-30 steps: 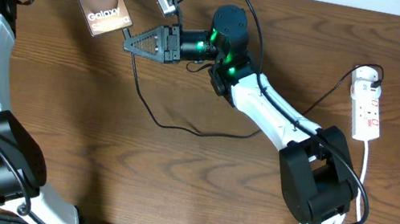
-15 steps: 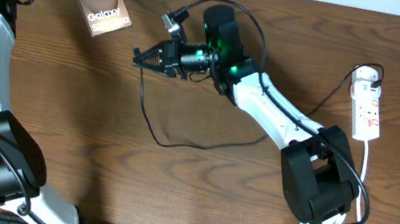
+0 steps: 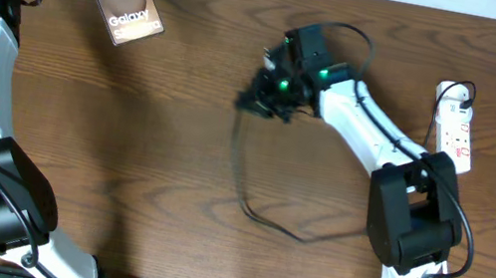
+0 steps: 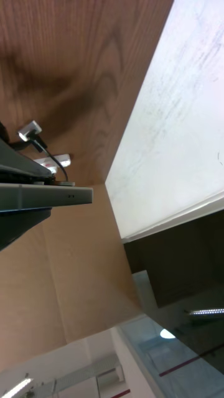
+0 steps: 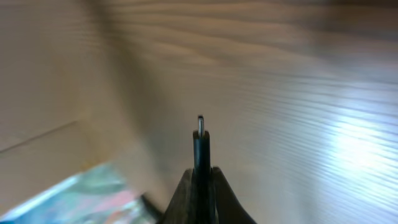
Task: Plug charger to phone and switch on socket
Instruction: 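Lower the held connector toward the table center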
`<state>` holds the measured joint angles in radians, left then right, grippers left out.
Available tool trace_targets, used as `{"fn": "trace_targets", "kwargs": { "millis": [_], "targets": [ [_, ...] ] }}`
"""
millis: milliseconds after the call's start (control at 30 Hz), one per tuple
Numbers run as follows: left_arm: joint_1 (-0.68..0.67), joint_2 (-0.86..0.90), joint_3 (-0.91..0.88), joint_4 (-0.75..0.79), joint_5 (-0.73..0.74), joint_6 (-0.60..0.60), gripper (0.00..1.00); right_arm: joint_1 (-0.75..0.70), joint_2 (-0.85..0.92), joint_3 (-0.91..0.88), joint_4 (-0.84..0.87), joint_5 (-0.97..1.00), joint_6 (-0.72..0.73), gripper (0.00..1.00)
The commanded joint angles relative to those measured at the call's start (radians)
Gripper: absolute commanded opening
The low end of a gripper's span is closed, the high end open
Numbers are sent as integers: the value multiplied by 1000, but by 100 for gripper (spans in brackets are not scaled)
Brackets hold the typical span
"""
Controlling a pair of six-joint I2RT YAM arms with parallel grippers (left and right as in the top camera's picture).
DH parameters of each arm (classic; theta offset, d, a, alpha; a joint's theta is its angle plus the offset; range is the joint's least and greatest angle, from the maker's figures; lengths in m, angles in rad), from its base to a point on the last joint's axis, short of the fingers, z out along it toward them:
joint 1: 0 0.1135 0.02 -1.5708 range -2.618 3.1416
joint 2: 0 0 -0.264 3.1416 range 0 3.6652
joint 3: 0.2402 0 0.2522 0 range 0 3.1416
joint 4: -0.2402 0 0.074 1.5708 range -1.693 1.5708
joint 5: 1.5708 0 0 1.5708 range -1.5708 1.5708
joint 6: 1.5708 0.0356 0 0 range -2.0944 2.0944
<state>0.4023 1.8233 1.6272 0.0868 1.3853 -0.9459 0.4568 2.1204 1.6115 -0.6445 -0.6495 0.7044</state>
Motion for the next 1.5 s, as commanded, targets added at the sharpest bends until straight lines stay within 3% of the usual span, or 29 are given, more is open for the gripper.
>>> {"fn": "trace_targets", "kwargs": {
  "millis": [0, 200, 633, 1467],
  "targets": [
    [2, -11, 6, 9, 20, -10, 7, -32, 4, 64, -116, 245, -172, 1],
    [2, -11, 6, 9, 20, -9, 7, -38, 4, 143, -356, 526, -206, 1],
    [0, -11, 6, 9, 20, -9, 7, -8, 6, 138, -528, 532, -177, 1],
    [0, -11, 6, 9, 21, -9, 7, 24, 6, -79, -462, 523, -133, 1]
  ]
}}
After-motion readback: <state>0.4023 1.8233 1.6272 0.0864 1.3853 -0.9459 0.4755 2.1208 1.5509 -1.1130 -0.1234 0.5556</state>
